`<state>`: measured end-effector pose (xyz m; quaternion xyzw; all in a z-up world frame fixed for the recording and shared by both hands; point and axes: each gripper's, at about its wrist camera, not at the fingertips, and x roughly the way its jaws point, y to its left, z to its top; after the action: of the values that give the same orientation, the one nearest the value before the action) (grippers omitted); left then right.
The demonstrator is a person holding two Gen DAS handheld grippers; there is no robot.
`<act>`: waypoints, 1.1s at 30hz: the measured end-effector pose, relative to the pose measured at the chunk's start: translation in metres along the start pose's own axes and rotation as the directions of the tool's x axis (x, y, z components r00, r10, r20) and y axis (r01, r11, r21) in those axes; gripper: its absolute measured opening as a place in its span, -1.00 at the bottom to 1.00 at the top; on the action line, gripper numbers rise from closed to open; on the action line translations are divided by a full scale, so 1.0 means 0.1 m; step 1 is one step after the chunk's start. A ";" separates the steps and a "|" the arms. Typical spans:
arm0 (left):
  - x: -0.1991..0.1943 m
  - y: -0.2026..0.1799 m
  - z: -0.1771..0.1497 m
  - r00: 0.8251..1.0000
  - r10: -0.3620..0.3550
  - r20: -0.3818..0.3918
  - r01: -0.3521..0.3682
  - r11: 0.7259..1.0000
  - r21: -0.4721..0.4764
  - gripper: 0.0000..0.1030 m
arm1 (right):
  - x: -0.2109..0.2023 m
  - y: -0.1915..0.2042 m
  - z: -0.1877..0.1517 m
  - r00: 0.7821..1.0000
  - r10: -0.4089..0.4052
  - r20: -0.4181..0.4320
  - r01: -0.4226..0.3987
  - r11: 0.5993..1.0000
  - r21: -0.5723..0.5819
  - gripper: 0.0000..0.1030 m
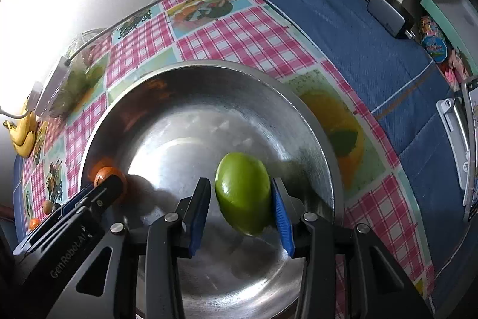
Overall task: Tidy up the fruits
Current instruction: 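Carry the mango into the steel bowl and release while the left tool drops the tangerine there, then withdraw both open tools from the steel bowl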
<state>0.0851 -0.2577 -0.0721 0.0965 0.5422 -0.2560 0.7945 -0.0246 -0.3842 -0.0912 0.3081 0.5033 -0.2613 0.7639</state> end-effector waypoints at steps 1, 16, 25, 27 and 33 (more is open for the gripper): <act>0.00 -0.01 0.00 1.000 -0.003 -0.001 0.003 1.000 0.000 -0.25 | -0.01 0.01 0.01 1.000 -0.006 0.001 0.006 1.000 -0.005 -0.16; -0.45 -0.06 0.09 0.998 -0.001 0.059 0.001 1.000 -0.009 -0.12 | -0.34 0.06 0.07 0.999 -0.023 0.039 0.024 1.000 -0.021 -0.13; -0.51 0.10 0.08 0.996 0.076 0.041 -0.073 0.995 -0.068 -0.04 | -0.37 0.04 0.05 0.999 -0.035 0.030 0.036 0.999 -0.025 -0.13; -0.48 0.14 0.07 0.994 0.104 0.022 -0.102 0.992 -0.080 0.19 | -0.34 0.05 0.04 0.999 -0.039 0.027 0.040 0.999 -0.034 -0.10; -0.38 0.26 0.04 0.984 0.175 -0.008 -0.175 0.978 -0.112 0.62 | -0.31 0.08 0.02 0.998 -0.058 0.029 0.060 0.996 -0.060 0.33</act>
<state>0.0905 -0.2258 -0.0390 0.0991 0.5442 -0.1543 0.8187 -0.0284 -0.3774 -0.0598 0.2661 0.5096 -0.2725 0.7715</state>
